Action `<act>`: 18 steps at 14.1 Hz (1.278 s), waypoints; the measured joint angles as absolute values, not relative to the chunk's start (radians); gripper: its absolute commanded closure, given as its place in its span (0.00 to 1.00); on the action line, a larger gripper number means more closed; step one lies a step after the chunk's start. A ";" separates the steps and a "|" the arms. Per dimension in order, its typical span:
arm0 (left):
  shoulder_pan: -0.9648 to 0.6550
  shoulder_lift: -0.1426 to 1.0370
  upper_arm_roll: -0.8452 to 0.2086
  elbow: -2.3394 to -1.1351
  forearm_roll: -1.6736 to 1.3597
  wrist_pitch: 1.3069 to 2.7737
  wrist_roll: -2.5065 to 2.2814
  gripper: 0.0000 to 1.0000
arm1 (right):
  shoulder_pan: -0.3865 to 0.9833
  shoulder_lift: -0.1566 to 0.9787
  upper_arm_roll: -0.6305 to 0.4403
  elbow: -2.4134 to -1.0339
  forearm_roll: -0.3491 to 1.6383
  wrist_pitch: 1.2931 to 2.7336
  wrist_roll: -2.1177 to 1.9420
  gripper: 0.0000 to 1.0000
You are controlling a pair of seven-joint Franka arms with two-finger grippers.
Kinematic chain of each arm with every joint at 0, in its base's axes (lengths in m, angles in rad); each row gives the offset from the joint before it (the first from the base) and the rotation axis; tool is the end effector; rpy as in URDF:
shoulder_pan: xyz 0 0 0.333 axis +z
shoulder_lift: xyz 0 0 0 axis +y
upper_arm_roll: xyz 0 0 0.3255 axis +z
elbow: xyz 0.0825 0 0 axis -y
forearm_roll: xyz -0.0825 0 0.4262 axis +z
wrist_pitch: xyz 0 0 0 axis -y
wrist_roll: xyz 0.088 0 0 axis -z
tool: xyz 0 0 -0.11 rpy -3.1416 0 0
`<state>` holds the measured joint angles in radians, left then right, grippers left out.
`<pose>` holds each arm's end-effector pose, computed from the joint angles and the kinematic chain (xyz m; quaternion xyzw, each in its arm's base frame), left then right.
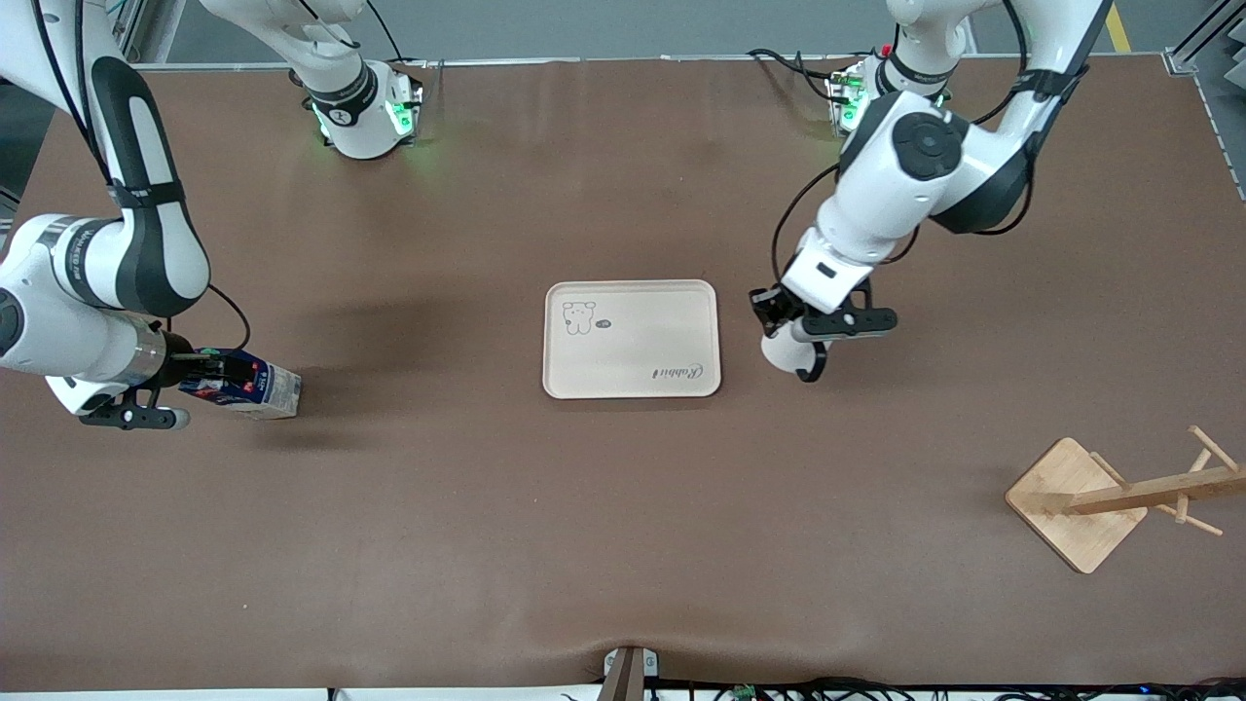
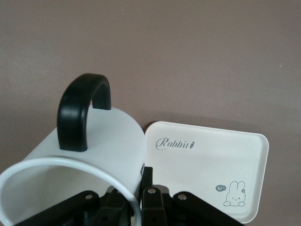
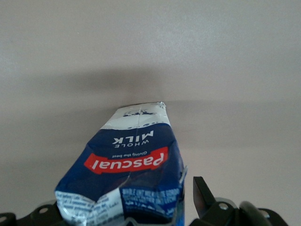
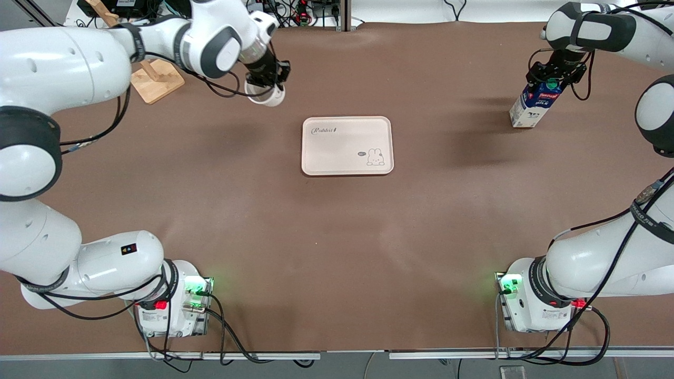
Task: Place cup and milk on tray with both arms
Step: 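Carry the white mug with the left gripper over the white tray, then lower the mug onto the tray while the right gripper carries the milk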
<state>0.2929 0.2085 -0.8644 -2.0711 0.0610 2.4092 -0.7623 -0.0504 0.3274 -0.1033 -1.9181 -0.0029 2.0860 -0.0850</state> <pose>0.5333 -0.3279 0.3665 0.9894 0.0875 0.0460 0.1068 0.6294 -0.0956 0.2914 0.9962 -0.0320 -0.0804 0.0084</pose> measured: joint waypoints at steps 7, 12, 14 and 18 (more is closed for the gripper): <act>0.157 0.405 -0.861 -1.995 0.144 2.329 -0.939 1.00 | -0.051 0.324 -0.104 -1.917 -0.002 2.086 -0.091 0.89; -0.022 0.562 -0.757 -1.841 0.146 2.213 -1.021 1.00 | -0.052 0.323 -0.104 -1.917 -0.002 2.085 -0.092 1.00; -0.158 0.602 -0.651 -1.792 0.146 2.210 -1.085 1.00 | -0.052 0.323 -0.103 -1.916 -0.002 2.085 -0.093 1.00; -0.258 0.678 -0.583 -1.710 0.146 2.188 -1.145 1.00 | -0.051 0.323 -0.102 -1.914 -0.002 2.081 -0.117 1.00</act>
